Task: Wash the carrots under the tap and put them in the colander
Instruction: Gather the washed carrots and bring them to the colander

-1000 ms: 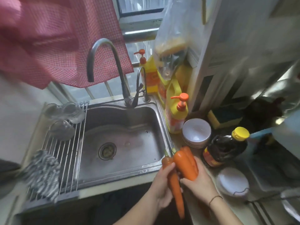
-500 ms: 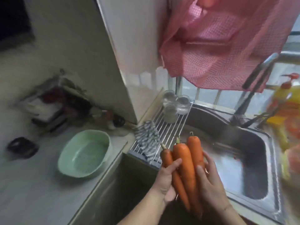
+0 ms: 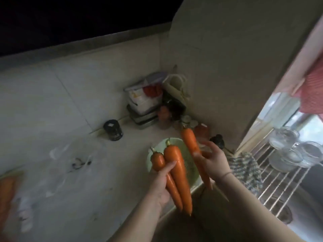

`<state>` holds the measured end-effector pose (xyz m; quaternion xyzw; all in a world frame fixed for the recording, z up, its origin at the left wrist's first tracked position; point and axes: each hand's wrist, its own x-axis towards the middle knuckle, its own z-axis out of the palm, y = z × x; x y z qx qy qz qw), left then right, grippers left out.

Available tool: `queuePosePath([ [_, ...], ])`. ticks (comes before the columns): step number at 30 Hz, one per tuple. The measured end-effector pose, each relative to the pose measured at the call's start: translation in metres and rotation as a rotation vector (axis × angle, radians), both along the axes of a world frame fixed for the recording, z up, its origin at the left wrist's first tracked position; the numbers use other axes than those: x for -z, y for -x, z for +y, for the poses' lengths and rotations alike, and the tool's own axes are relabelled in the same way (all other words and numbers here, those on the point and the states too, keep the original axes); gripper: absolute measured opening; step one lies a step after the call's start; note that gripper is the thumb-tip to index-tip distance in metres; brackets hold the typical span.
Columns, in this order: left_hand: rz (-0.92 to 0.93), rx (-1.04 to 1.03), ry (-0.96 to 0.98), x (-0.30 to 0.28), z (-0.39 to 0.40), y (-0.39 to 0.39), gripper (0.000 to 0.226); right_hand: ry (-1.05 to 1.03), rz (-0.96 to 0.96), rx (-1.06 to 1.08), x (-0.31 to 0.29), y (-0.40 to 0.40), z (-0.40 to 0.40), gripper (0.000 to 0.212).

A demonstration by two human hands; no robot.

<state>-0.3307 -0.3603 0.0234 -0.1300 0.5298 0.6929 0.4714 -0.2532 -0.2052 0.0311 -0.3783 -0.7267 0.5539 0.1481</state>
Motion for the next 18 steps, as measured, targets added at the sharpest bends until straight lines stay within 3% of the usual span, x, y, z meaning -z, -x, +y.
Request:
queuePosePath([
  [5, -0.13, -0.148, 0.03, 0.004, 0.007, 0.029, 0.053, -0.114, -0.209, -0.086, 0.011, 0.063, 0.01, 0.032],
  [10, -0.139, -0.286, 0.054, 0.004, 0.026, 0.04, 0.028, -0.309, -0.451, -0.298, 0.036, 0.084, 0.013, 0.014],
  [15, -0.096, -0.416, 0.116, 0.003, 0.047, 0.047, 0.035, -0.291, -0.464, -0.399, 0.051, 0.079, 0.019, 0.016],
  [17, -0.076, -0.479, 0.148, 0.01, 0.054, 0.047, 0.028, -0.348, -0.409, -0.41, 0.048, 0.076, 0.02, 0.009],
  [18, -0.06, -0.494, 0.163, 0.013, 0.056, 0.047, 0.03, -0.371, -0.353, -0.412, 0.046, 0.074, 0.02, 0.015],
])
